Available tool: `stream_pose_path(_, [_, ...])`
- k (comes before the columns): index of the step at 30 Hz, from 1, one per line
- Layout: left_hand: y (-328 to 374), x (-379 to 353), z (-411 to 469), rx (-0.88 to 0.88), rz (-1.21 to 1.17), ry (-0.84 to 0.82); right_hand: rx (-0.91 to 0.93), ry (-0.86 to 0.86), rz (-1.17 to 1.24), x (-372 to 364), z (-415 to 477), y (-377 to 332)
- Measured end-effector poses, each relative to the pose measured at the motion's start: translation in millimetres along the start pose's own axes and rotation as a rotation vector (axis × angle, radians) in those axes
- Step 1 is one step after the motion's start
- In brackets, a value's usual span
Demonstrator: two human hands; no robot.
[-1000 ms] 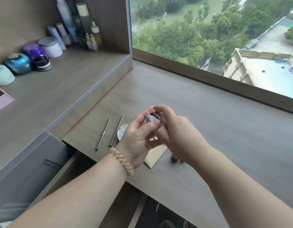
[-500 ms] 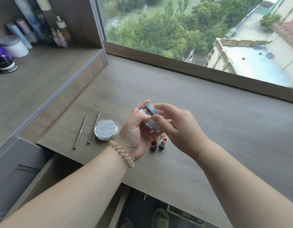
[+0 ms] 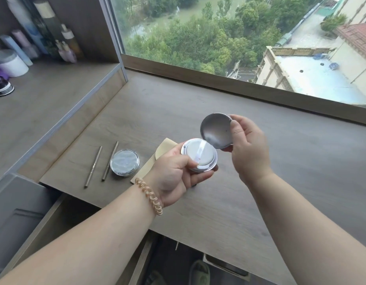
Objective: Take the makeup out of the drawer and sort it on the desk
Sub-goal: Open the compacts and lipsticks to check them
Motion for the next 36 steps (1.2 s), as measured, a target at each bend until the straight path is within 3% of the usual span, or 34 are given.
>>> stream_pose_path(3, [-8, -3, 4, 0.02, -0.027, -0.014, -0.215, 0.008, 0.235, 4, -1, 17])
stream_pose_path(6, [-15, 0, 8, 0.014, -0.056, 0.012, -0.298, -0.115, 0.34, -2, -6, 23])
stream_pose_path(10, [-28, -2, 13, 0.015, -0.007, 0.059, -0.246, -0.136, 0.296, -1, -6, 28])
stream_pose_path(13, [-55, -6, 16, 0.062, 0.108, 0.216, -0.261, -0.082, 0.248, 12, -2, 40])
stream_pose_path(22, [-121, 21, 20, 0.302, 0.223, 0.543, -0.528, -0.114, 0.061, 16, -23, 126])
stream_pose_path(30, [-121, 50, 3, 0.28, 0.439, 0.805, -0.566, -0.145, -0.113, -2, -31, 144])
stream_pose_path(34, [-111, 55, -2, 0.299, 0.554, 0.757, -0.489, -0.111, -0.221, 5, -25, 129])
stream_pose_path(36, [-99, 66, -9, 0.295, 0.655, 0.75, -0.379, -0.005, -0.266, 12, -21, 111])
Point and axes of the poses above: each hand's wrist, its own z-axis towards the middle knuckle, its own x-axis out of the back of the hand, y = z × x, the point moved 6 cm from there along z, towards the middle knuckle, and after that the axes turned 9 degrees about -y, right-handed, at the moved point
